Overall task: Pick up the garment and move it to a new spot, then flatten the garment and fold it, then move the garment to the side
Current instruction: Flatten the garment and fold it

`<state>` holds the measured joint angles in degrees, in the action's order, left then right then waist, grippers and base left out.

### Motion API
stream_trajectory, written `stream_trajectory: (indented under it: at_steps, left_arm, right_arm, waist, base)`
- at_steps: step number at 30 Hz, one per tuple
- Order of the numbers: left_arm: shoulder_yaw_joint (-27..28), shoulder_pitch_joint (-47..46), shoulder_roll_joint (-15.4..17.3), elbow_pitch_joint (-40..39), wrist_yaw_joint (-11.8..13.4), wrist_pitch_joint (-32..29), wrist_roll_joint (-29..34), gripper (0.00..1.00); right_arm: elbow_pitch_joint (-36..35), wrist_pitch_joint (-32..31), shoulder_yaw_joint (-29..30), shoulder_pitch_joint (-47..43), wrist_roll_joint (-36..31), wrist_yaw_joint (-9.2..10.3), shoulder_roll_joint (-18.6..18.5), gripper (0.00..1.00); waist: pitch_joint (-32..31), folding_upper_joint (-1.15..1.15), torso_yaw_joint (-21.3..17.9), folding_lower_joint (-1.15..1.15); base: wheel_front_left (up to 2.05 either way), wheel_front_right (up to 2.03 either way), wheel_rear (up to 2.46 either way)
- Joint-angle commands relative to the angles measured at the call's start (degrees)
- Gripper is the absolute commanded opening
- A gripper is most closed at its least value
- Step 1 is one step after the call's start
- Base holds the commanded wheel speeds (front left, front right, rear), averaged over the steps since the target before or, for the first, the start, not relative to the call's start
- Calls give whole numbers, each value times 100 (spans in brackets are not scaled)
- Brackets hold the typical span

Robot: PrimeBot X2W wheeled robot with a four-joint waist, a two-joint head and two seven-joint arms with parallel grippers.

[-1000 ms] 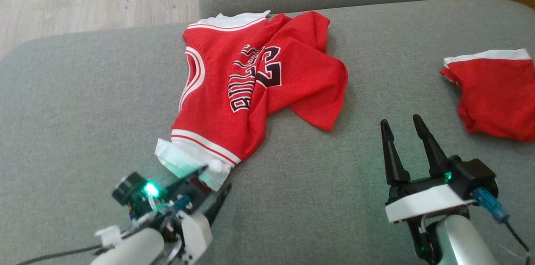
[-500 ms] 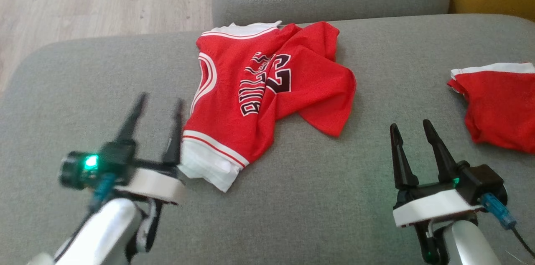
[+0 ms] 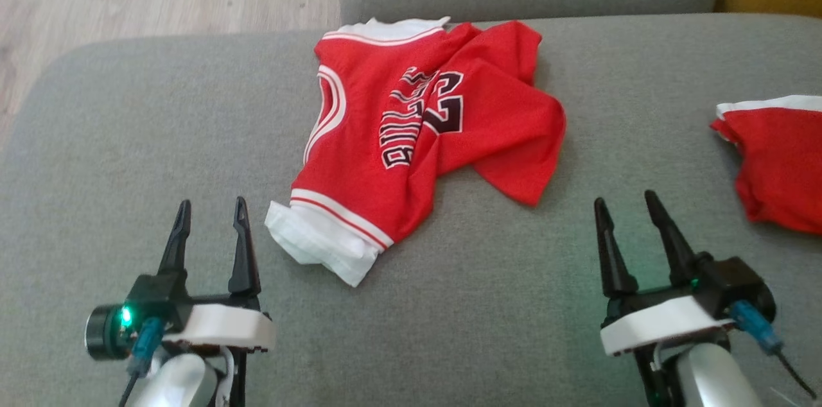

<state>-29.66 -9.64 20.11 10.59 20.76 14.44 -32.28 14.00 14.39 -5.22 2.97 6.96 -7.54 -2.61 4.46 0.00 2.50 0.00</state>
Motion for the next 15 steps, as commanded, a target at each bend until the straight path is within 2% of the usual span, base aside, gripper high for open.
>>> stream_trajectory:
  at_steps: [1, 9, 15]
  left_arm:
    - [332, -334, 24, -87, -109, 54, 153, 100]
    - [476, -499, -264, 177, -464, 55, 417, 100]
    - [592, -614, -460, 394, -678, 55, 590, 100]
  right_arm:
    - [23, 45, -204, 267, -60, 5, -27, 100]
    - [1017, -627, -487, 918, -174, 5, -27, 100]
    - [1716, -759, -504, 1430, -176, 5, -27, 100]
  waist:
    - [140, 0, 102, 0]
    - [484, 0, 335, 0]
    - [657, 0, 516, 0]
  base:
    - [0, 0, 0]
    - [0, 0, 0]
    - [0, 0, 0]
